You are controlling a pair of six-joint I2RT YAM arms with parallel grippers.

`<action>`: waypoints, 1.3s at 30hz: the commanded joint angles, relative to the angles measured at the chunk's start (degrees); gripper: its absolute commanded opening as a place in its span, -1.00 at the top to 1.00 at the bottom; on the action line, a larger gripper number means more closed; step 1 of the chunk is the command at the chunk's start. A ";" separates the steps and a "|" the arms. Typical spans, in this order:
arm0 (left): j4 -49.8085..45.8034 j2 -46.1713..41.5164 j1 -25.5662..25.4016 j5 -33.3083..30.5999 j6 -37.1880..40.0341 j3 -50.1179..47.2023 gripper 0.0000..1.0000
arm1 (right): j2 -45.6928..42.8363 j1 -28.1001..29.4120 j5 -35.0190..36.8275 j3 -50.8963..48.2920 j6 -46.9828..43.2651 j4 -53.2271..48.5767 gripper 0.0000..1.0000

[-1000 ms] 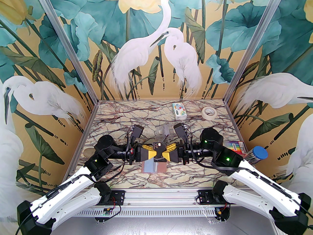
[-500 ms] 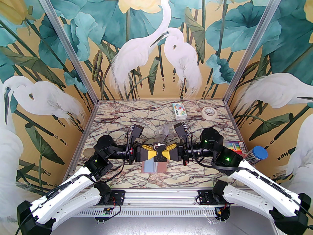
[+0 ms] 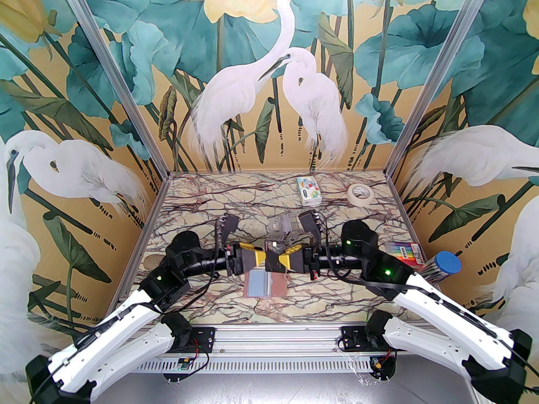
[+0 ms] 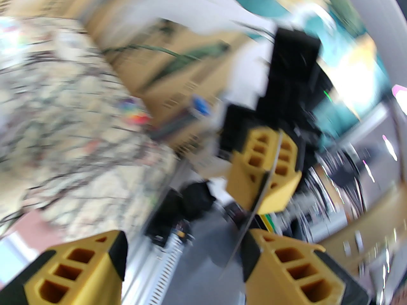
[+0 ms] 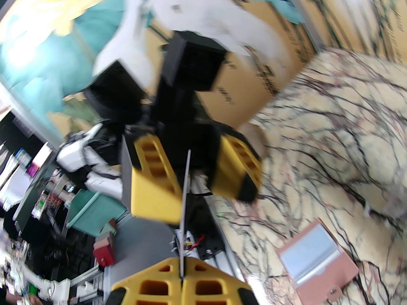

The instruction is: Put the credit cards into the card holder

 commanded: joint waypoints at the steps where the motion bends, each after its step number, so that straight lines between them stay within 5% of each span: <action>1: -6.52 -0.87 4.91 -2.96 -2.26 -2.87 -0.26 | 2.11 -0.92 4.43 -2.40 4.81 -2.70 1.00; 9: -11.00 4.47 5.72 -1.83 -1.88 -6.07 -0.19 | 9.59 -1.35 7.37 -5.85 10.24 -3.68 1.00; 24: 5.33 17.62 4.98 4.39 -7.81 -17.24 0.26 | 23.07 -1.22 8.20 -6.35 13.50 -6.18 1.00; 39: 5.61 28.51 2.05 -1.82 -4.99 -14.98 0.56 | 31.16 0.30 7.51 -4.98 17.43 -1.71 1.00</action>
